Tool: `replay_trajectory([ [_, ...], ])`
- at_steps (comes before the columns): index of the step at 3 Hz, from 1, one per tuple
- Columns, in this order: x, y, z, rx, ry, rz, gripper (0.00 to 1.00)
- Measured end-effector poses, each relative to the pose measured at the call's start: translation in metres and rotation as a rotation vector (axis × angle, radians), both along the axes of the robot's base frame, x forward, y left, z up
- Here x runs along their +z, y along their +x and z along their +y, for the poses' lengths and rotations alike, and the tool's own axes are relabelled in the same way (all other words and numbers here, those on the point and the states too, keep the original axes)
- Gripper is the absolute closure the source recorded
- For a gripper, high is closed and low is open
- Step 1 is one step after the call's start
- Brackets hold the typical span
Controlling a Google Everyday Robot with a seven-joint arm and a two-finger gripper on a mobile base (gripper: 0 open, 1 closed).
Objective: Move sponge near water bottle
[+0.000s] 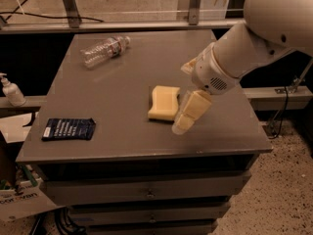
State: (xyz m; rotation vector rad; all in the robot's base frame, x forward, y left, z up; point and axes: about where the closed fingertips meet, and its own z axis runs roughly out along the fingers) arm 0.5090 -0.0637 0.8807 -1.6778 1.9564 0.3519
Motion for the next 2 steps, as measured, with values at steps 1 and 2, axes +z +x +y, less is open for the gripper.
replay_trajectory([
  [1,-0.017,0.015,0.004,0.008,-0.012,0.001,0.00],
  [2,-0.030,0.030,0.004,-0.005,-0.013,0.013,0.00],
])
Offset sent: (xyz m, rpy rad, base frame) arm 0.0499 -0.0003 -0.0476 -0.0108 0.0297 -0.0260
